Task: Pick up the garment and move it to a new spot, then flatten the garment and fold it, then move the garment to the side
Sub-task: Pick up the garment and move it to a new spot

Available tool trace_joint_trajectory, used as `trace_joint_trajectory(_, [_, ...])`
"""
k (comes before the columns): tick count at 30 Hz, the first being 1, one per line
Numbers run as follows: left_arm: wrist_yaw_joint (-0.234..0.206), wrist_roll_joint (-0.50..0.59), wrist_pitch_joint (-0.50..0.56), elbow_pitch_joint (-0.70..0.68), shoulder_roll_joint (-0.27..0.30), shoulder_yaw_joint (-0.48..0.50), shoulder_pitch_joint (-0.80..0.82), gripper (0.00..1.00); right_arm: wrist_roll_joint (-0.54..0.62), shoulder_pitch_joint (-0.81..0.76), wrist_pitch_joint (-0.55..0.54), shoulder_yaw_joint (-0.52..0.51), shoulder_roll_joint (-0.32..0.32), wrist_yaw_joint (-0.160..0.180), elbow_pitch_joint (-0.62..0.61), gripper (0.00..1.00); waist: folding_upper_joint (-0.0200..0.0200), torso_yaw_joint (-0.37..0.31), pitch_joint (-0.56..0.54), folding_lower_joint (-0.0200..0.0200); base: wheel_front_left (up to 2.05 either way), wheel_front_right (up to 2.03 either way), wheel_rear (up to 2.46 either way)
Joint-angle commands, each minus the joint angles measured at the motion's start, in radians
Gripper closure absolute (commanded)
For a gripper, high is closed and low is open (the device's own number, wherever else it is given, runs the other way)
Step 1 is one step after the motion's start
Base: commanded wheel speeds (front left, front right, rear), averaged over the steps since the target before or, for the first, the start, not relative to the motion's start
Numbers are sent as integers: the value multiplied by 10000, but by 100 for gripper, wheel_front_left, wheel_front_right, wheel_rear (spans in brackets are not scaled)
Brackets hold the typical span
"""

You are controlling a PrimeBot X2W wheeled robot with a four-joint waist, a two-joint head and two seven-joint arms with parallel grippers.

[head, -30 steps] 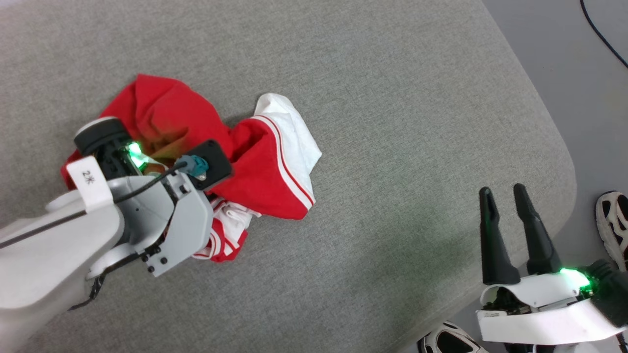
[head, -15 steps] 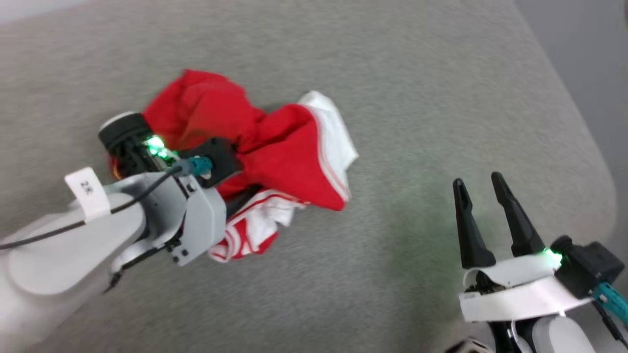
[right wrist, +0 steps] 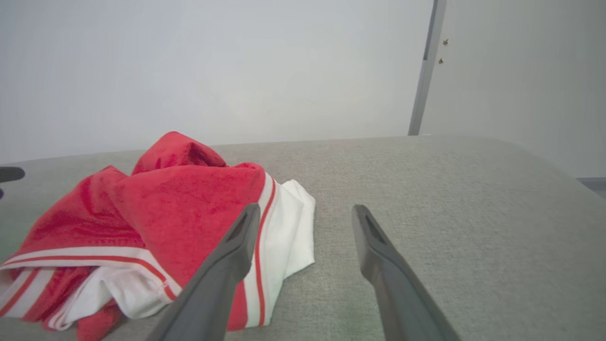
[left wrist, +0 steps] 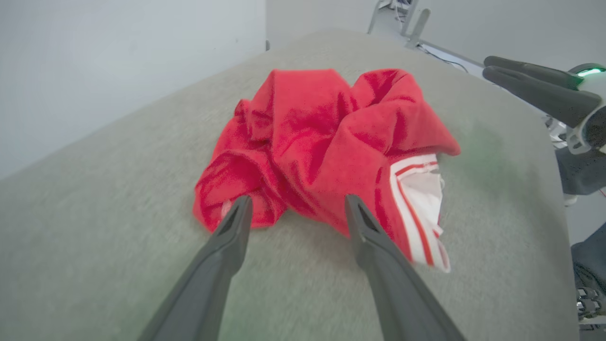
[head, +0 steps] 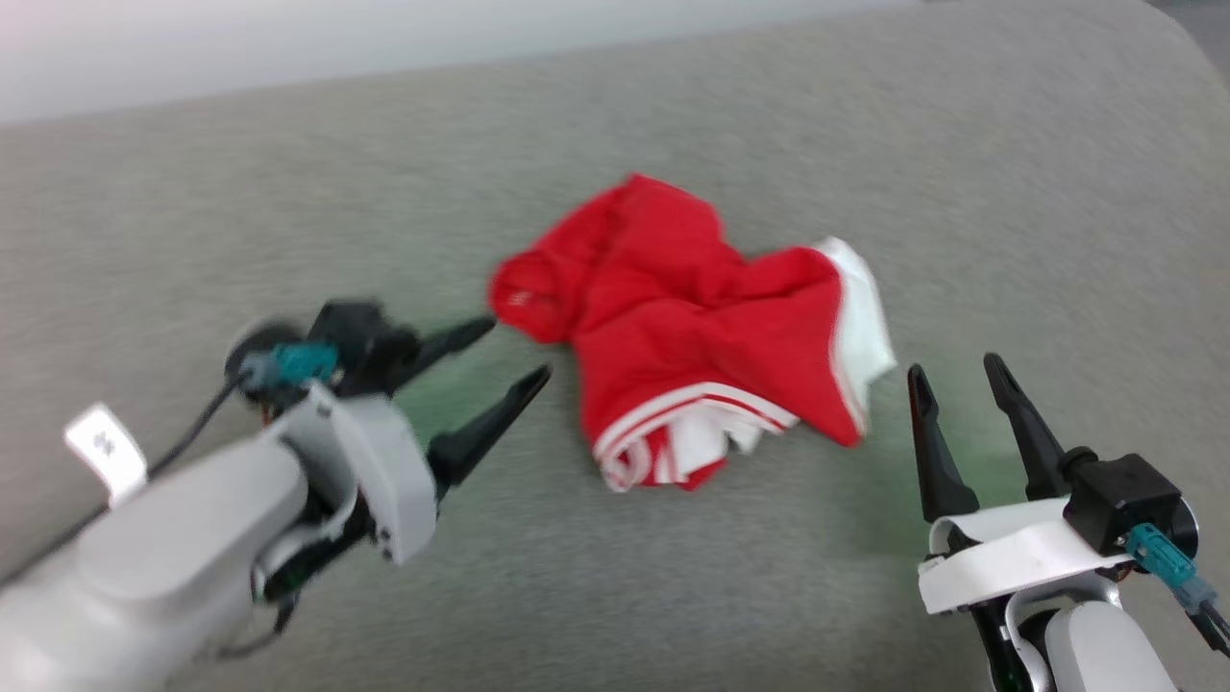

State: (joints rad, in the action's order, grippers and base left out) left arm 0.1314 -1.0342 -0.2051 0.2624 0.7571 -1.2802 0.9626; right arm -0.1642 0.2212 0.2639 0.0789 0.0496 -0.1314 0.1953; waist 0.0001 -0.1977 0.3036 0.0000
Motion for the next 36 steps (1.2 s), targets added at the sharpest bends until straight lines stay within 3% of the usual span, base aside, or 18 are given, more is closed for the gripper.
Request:
trace_joint_trajectory(1, [-16, -205, -169, 180, -130, -13, -359, 0, 112, -51, 9, -50, 15, 14, 109, 0, -1, 1548, -1285, 0, 0, 0, 0])
trace_joint_trajectory(5, [-16, -841, -567, 1204, -484, 258, -1379, 0, 434, -258, 9, -408, 20, 14, 496, 0, -1, 2170, -1541, 0, 0, 0, 0])
trace_joint_trajectory(8, [-16, -889, -605, 1745, -900, 1345, -2176, 0, 651, -505, 9, -827, 11, 14, 599, 0, -1, 2656, -1718, 0, 0, 0, 0])
trace_joint_trajectory(14, [-16, 150, -582, 2322, -1696, 3812, -4230, 0, 918, -1372, 10, -1612, 14, 14, 573, 0, -1, 3422, -2332, 0, 0, 0, 0])
trace_joint_trajectory(19, [-16, 1234, -584, 2457, -1972, 5381, -5460, 0, 1067, -2084, -47, -2187, 4, 14, 269, 0, -1, 3787, -2716, 0, 0, 0, 0])
trace_joint_trajectory(31, [-84, 4084, -586, 1111, -2561, 9588, -7878, 0, 1019, -2726, -346, -2450, 9, 14, -572, 0, -1, 3635, -3335, 0, 0, 0, 0])
trace_joint_trajectory(36, [-62, 4790, -586, 339, -2947, 10589, -8700, 0, 914, -2610, -398, -2463, 10, 14, -1004, 0, -1, 3362, -3357, 0, 0, 0, 0])
